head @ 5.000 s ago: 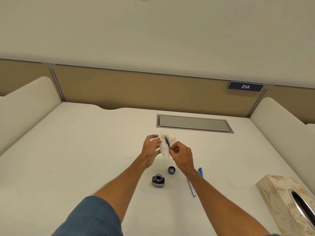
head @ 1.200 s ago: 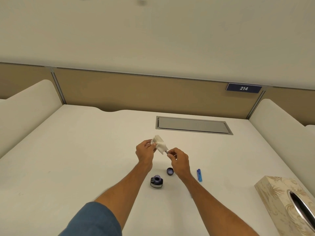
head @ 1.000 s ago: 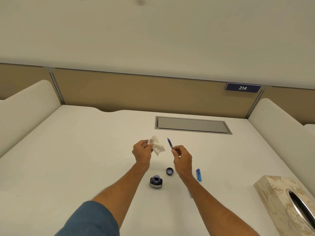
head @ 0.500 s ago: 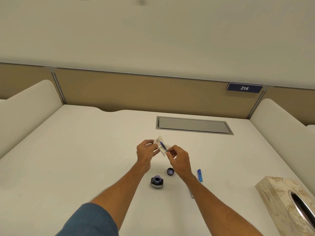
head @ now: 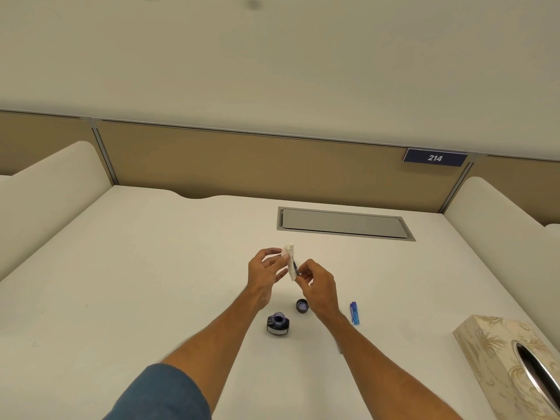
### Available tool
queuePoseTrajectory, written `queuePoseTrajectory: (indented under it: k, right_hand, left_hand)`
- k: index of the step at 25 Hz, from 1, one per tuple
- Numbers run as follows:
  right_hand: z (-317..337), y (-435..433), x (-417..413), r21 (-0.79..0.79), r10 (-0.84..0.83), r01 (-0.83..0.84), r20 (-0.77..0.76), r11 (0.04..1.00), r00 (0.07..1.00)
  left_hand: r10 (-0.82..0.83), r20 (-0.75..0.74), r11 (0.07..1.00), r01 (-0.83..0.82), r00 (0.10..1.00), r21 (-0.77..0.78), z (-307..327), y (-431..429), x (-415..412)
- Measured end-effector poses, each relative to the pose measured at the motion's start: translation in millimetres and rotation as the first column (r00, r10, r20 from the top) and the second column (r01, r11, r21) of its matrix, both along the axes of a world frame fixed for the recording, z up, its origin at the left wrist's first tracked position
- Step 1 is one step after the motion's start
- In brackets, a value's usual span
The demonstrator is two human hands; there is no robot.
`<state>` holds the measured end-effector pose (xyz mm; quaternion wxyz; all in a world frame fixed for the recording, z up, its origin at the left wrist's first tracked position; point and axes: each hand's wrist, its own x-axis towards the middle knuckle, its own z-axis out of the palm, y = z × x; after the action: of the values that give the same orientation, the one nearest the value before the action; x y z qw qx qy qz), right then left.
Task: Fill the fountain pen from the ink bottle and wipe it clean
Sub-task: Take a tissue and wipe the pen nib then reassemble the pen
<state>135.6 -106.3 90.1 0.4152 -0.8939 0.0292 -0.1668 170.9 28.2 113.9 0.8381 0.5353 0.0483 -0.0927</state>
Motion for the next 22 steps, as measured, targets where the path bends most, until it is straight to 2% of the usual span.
queuePoseTrajectory:
  k: [4, 13, 22]
  right_hand:
    - [-2.1, 1.2, -0.9, -0.034, 0.010, -0.011, -0.009, 0.999, 1.000]
    - [-7.1, 0.3, 1.3, -0.044, 0.066, -0.068, -0.065, 0.997, 0.996]
    - [-9.0, 0.6, 3.5, -0.085, 0.059, -0.070, -0.119, 0.994, 0.991]
  left_hand:
    - [0.017, -0.036, 1.000, -0.018, 0.999, -0.016, 2.1, -3.9, 0.3]
    - [0.074, 0.030, 0.979, -0.078, 0.997, 0.187, -4.4, 1.0, 6.7]
    - [0.119, 0.021, 0.961, -0.121, 0.993, 0.247, -7.3, 2.3, 10.8]
